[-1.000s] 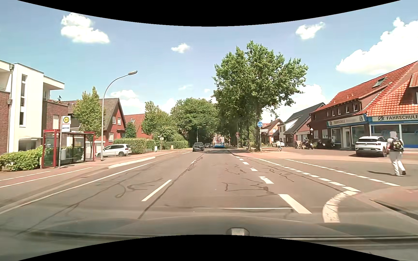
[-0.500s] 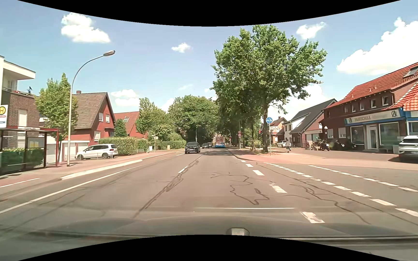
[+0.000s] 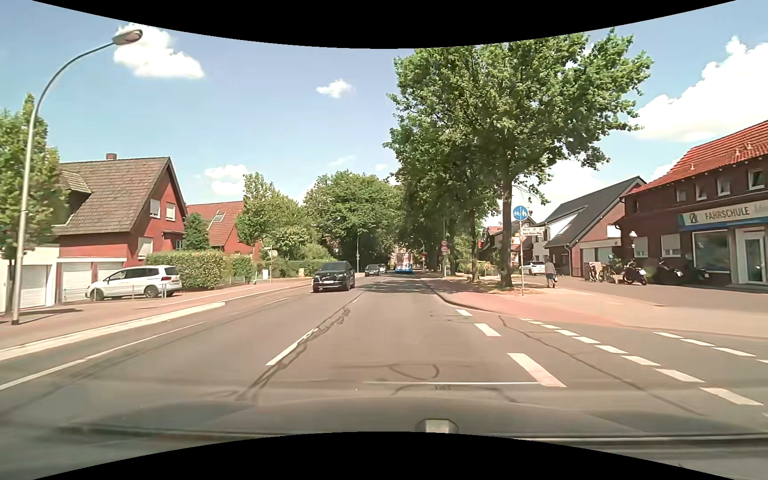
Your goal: Follow the waypoints while adhering to traffic rules and regulations
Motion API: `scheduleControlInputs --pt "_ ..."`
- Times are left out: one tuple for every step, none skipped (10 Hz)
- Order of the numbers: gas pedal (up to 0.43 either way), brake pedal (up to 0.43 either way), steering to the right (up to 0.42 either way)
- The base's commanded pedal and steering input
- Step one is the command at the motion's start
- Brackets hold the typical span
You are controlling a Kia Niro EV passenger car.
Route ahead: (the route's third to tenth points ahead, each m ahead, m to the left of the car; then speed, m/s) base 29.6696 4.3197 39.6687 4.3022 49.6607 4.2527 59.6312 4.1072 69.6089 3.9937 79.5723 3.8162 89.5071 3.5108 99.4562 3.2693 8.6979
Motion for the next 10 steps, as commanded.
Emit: scheduleControlInputs --pt "0.13 0.018 0.0" --pt "0.13 0.018 0.0" --pt "0.13 0.018 0.0" --pt "0.13 0.018 0.0" --pt "0.13 0.018 -0.001" --pt "0.13 0.018 -0.001" --pt "0.13 0.018 -0.003" --pt "0.13 0.018 -0.003" --pt "0.13 0.018 -0.003" --pt "0.118 0.018 -0.004"
